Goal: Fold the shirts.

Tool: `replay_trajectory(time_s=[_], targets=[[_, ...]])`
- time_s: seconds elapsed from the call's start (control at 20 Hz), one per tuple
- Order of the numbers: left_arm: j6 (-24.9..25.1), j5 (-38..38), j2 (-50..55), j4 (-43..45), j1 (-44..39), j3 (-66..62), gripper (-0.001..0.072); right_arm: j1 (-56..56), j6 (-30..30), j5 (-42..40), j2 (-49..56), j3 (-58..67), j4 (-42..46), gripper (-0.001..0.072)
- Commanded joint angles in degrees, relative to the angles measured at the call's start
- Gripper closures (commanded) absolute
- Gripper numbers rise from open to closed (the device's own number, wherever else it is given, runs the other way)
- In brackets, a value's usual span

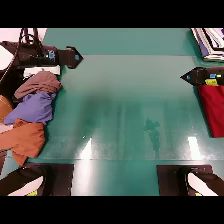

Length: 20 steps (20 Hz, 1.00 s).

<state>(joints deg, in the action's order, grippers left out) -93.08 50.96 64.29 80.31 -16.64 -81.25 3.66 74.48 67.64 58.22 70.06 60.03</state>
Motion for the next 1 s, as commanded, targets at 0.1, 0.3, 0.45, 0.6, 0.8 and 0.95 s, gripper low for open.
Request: replay_trajectory(time_s=[0.1,0.3,0.45,0.6,0.8,0.95], targets=[[-4.6,-6.8,7.0,14.2,11.8,0.0,0.0083,0.1,0.0,0.0,0.0,0.1,-0.4,0.0698],[-4.6,-13.6,16.7,14.0,21.1,-0.3,0.0083,0.1,0.1,0.4,0.0,0.1,-0.5,0.0699],[-4.3,-12.3,27.0,14.0,24.9,-5.6,0.0083,0.1,0.1,0.5,0.0,0.1,-0.5,0.0698],[-2.8,-9.9,36.1,14.0,26.0,-12.9,0.0083,0.1,0.1,0.7,0.0,0.1,-0.5,0.0699],[-2.4,-8.2,43.5,14.0,26.0,-19.8,0.0083,0.1,0.1,1.7,0.0,0.1,-0.5,0.0698],[-2.4,-7.4,45.5,14.0,26.0,-20.3,0.0084,0.1,0.1,1.8,0.0,0.1,-0.5,0.0699]])
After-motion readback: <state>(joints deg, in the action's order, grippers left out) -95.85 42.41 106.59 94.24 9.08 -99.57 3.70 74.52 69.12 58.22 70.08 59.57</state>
